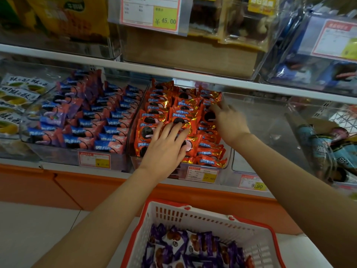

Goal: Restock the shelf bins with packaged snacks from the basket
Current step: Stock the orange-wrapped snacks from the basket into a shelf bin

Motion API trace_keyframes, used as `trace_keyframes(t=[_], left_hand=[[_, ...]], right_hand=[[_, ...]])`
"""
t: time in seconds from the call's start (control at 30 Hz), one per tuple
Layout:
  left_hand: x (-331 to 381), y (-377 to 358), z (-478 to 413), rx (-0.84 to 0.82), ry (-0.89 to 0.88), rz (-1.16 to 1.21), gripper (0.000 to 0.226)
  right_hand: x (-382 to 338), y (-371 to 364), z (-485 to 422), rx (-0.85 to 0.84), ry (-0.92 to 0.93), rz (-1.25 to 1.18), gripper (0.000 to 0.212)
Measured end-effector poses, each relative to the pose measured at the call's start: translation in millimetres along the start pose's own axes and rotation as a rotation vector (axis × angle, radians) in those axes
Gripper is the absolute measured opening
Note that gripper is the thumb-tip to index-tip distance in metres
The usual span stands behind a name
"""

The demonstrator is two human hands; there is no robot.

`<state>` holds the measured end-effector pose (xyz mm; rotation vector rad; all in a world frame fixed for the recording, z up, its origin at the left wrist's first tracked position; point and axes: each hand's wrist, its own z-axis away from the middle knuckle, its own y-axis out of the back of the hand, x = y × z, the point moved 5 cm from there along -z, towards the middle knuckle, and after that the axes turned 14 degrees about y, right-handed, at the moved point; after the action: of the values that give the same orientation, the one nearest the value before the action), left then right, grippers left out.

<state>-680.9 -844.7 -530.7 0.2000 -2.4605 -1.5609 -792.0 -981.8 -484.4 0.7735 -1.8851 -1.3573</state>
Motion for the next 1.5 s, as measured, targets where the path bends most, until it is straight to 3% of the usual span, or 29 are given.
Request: trace_keyframes(t=[0.23, 0.4, 0.5, 0.57, 0.7, 0.77, 0.83, 0.93, 1.1, 1.3, 1.5], left_hand=[[5, 6, -1, 0.034, -0.016, 0.000, 0.039], [18, 19, 25, 0.202, -0.041, 0.151, 0.048], [22, 13, 71, 0.292, -0.090, 0.234, 0.035], [23, -4, 104, 0.259, -0.122, 0.225, 0.032], [22, -45, 159, 0.072, -0.132, 0.192, 0.035], [23, -71, 183, -0.129, -0.110, 0.135, 0.052], [25, -100, 208, -0.350, -0.074, 0.092, 0.061], [29, -138, 239, -0.560, -0.051, 0.067, 0.049], [38, -181, 268, -0.905, -0.050, -0.025, 0.047], [35, -208, 293, -1.065, -0.078, -0.079, 0.062], [33, -219, 311, -1.201, 0.020, -0.073, 0.077]], right_hand=[[-13, 3, 40, 0.075, 0.041, -0.130, 0.041], [-36, 18, 100, 0.352, 0.237, -0.011, 0.017], [-52, -1, 145, 0.346, 0.341, -0.040, 0.016], [-57, -21, 173, 0.315, 0.364, -0.081, 0.016], [-62, -82, 230, 0.135, 0.294, -0.198, 0.015], [-62, -116, 261, 0.000, 0.184, -0.246, 0.017], [-62, -152, 290, -0.165, 0.052, -0.318, 0.036], [-61, -197, 328, -0.435, -0.153, -0.383, 0.051], [-45, -240, 366, -0.608, -0.345, -0.416, 0.058], [-41, -265, 383, -0.773, -0.481, -0.460, 0.048], [-44, -277, 380, -0.852, -0.458, -0.305, 0.042]])
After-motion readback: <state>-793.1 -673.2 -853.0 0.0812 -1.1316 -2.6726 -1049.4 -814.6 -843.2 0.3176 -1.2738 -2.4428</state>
